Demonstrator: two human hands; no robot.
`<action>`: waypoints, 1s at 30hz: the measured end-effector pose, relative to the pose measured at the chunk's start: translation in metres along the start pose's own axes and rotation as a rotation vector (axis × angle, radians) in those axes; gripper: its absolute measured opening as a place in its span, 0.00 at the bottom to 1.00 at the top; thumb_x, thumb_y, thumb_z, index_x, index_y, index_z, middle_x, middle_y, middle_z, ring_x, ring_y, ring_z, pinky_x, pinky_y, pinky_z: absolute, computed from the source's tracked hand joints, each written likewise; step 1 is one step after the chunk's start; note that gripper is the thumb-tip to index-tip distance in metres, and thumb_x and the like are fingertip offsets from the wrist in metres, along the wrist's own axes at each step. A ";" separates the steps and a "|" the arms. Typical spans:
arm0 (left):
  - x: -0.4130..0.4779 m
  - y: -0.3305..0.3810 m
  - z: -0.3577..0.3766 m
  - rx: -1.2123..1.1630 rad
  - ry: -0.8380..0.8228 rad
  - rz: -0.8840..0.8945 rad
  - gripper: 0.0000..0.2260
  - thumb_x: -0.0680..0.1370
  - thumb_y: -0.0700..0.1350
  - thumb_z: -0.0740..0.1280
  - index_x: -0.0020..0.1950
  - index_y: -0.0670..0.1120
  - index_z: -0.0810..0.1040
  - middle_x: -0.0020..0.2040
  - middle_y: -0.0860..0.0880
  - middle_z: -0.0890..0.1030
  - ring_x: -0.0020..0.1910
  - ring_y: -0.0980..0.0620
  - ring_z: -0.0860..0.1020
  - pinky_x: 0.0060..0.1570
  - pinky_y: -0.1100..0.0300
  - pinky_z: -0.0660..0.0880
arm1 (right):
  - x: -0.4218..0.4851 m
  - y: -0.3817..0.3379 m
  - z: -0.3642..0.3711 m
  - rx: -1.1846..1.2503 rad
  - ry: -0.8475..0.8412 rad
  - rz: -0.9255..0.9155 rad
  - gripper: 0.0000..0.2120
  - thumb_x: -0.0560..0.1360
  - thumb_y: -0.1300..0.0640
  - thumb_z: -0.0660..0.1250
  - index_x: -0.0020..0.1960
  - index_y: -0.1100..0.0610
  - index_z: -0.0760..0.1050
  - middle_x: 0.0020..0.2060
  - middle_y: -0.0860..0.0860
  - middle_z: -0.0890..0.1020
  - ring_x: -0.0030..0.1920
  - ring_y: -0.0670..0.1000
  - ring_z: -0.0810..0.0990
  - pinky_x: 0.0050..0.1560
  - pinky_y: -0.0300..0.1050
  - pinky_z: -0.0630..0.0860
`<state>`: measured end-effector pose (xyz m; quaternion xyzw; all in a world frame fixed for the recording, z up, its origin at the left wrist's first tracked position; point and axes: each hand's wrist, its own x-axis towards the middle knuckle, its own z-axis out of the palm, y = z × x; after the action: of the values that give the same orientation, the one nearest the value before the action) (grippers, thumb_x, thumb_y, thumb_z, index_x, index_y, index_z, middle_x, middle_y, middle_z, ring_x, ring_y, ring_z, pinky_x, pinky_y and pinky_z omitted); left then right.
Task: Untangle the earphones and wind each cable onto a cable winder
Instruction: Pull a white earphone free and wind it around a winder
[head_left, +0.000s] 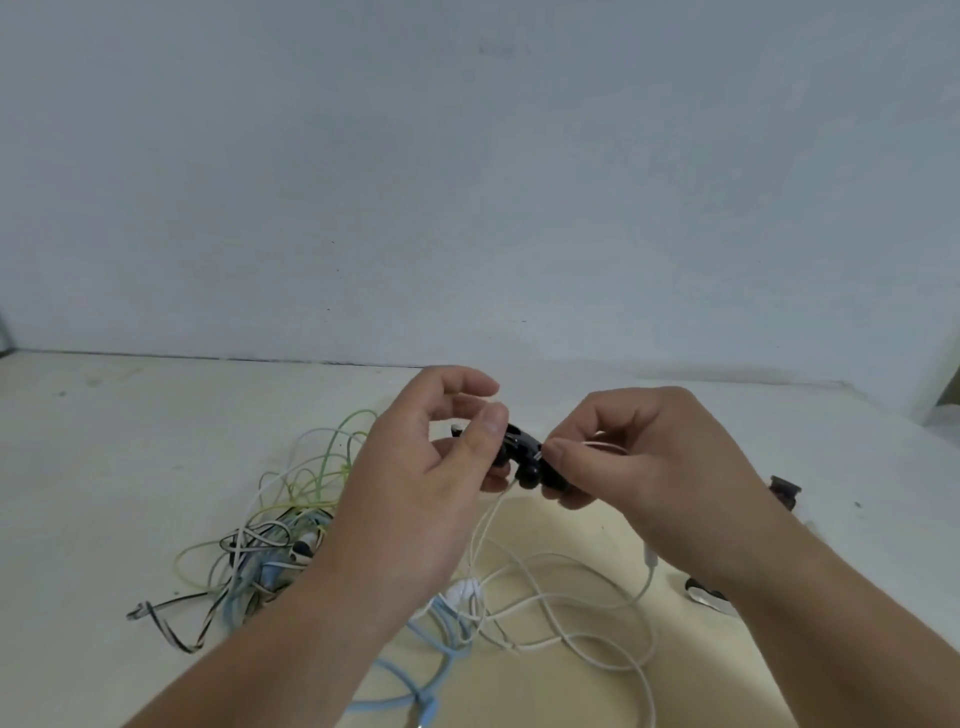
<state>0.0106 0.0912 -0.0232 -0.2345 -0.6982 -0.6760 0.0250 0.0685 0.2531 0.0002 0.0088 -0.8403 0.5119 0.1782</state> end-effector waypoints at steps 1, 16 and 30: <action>-0.001 0.000 -0.001 0.016 -0.023 0.005 0.07 0.76 0.48 0.70 0.52 0.57 0.78 0.47 0.57 0.83 0.40 0.54 0.85 0.42 0.66 0.79 | 0.000 0.000 0.000 0.002 0.028 0.001 0.07 0.73 0.61 0.72 0.37 0.60 0.82 0.31 0.53 0.85 0.33 0.51 0.84 0.38 0.39 0.79; 0.003 -0.003 -0.007 0.148 -0.143 0.135 0.10 0.65 0.41 0.74 0.42 0.51 0.80 0.41 0.50 0.84 0.39 0.49 0.84 0.45 0.55 0.82 | 0.000 -0.003 -0.003 0.127 0.105 -0.017 0.07 0.75 0.59 0.70 0.40 0.60 0.82 0.35 0.54 0.86 0.39 0.52 0.85 0.39 0.40 0.81; 0.013 0.004 -0.023 0.104 -0.085 0.070 0.09 0.67 0.39 0.76 0.40 0.51 0.80 0.38 0.43 0.85 0.30 0.46 0.78 0.32 0.66 0.71 | 0.013 0.017 -0.049 0.459 0.872 0.211 0.10 0.78 0.53 0.67 0.38 0.52 0.78 0.32 0.48 0.78 0.26 0.48 0.74 0.33 0.43 0.74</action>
<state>-0.0057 0.0725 -0.0126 -0.2857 -0.7242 -0.6269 0.0309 0.0675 0.3054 0.0099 -0.2519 -0.5496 0.6549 0.4534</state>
